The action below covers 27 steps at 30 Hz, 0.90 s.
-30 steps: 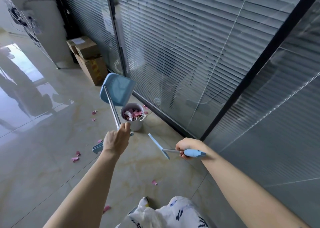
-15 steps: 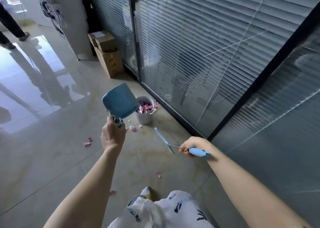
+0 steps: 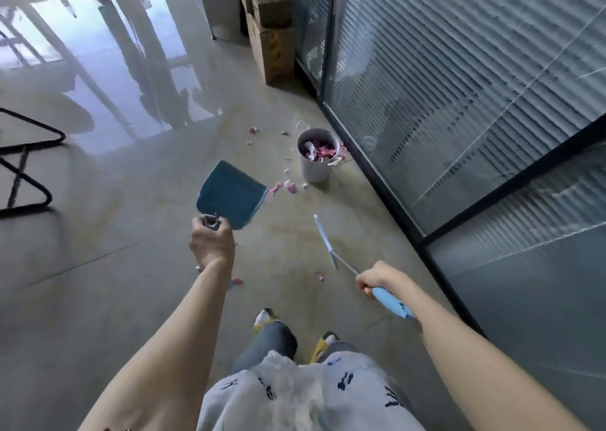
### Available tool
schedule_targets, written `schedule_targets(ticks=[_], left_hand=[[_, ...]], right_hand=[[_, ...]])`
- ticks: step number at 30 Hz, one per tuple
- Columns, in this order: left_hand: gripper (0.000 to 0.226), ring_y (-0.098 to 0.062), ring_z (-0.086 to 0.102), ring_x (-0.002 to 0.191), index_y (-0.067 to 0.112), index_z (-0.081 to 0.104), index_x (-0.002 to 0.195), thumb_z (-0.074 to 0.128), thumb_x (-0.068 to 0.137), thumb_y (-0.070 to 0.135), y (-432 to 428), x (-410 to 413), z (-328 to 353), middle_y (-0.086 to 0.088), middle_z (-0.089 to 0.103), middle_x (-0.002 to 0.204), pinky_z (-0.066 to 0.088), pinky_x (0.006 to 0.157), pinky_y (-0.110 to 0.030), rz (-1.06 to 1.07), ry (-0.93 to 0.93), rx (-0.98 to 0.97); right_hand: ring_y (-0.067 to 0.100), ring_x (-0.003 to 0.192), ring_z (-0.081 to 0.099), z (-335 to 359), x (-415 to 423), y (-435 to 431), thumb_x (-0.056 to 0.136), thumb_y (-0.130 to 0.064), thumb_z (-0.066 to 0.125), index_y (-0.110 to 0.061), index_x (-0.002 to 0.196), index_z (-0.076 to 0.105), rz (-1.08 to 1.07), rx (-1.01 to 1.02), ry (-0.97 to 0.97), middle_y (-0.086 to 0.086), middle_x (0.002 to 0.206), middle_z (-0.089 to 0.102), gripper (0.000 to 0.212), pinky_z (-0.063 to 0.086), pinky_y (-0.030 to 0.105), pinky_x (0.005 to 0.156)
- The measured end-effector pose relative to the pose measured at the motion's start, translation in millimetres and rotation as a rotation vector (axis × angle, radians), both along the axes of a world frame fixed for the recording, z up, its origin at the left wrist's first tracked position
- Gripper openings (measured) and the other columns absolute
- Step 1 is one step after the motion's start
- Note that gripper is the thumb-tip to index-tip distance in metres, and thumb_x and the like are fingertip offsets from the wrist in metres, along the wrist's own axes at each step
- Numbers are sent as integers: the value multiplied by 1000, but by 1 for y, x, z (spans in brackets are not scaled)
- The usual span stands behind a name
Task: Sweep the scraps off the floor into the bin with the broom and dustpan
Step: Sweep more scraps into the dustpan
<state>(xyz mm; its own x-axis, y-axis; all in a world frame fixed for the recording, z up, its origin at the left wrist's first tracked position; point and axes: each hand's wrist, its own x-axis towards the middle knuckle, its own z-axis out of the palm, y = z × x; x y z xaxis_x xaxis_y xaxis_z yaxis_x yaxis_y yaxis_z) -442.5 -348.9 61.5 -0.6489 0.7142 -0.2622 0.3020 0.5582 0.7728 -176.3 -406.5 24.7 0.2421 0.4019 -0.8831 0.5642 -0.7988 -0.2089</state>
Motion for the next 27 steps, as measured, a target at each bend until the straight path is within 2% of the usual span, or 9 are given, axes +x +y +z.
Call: schedule_targets(ticks=[4,8,10,12,14,15,16,20,27], left_hand=[[26,-36,59,105,4,59,108,52,90,21,-12,-38,-7,-20,66,111,45,90,-36,128,17,-36],[28,-35,58,109,4,58,111,51,90,21,-13,-89,-11,-20,65,114,43,91,-34,224,38,-51],[28,-35,58,110,3,57,111,50,90,21,-14,-123,-14,-19,65,115,42,91,-33,259,61,-58],[28,-35,57,110,3,58,111,50,90,20,-16,-158,-19,-19,65,115,41,91,-32,285,73,-62],[28,-35,57,109,3,58,111,50,89,19,-20,-200,-25,-19,65,114,42,90,-32,319,78,-82],[28,-35,58,108,3,58,110,50,88,19,-22,-217,-29,-20,65,113,43,89,-33,333,76,-85],[27,-36,58,107,3,58,108,50,88,19,-25,-234,-32,-20,65,113,43,89,-33,344,78,-90],[6,-35,58,106,17,50,93,51,88,18,-30,-274,-35,-19,66,112,42,87,-31,362,94,-92],[9,-34,58,108,19,45,92,51,86,16,-36,-313,-50,-19,66,114,39,89,-30,457,167,-135]], right_hand=[[8,22,39,-3,-29,2,84,2,49,0,76,49,-121,51,160,3,34,44,8,36,13,33],[8,23,39,-27,-94,4,88,5,43,0,76,47,-129,30,250,10,58,44,14,38,13,32],[7,20,41,-40,-131,0,94,1,37,-3,75,46,26,-89,216,10,62,47,21,39,15,31],[11,28,54,-50,-162,-1,95,-3,35,2,88,52,232,-110,63,14,73,56,19,47,21,38],[23,79,73,-61,-195,2,94,-6,41,2,116,57,413,5,-134,19,105,63,29,55,33,72],[31,102,67,-66,-209,4,93,-7,44,0,122,57,457,52,-189,18,118,61,33,52,37,86],[35,112,61,-70,-225,6,92,-8,46,0,123,57,504,78,-214,18,123,60,33,49,38,92],[34,113,60,-77,-270,10,94,-12,44,-9,123,59,807,97,-231,13,122,61,32,49,38,90],[33,110,61,-86,-322,32,97,-11,40,-16,128,57,1227,159,-162,12,122,60,36,50,40,87]])
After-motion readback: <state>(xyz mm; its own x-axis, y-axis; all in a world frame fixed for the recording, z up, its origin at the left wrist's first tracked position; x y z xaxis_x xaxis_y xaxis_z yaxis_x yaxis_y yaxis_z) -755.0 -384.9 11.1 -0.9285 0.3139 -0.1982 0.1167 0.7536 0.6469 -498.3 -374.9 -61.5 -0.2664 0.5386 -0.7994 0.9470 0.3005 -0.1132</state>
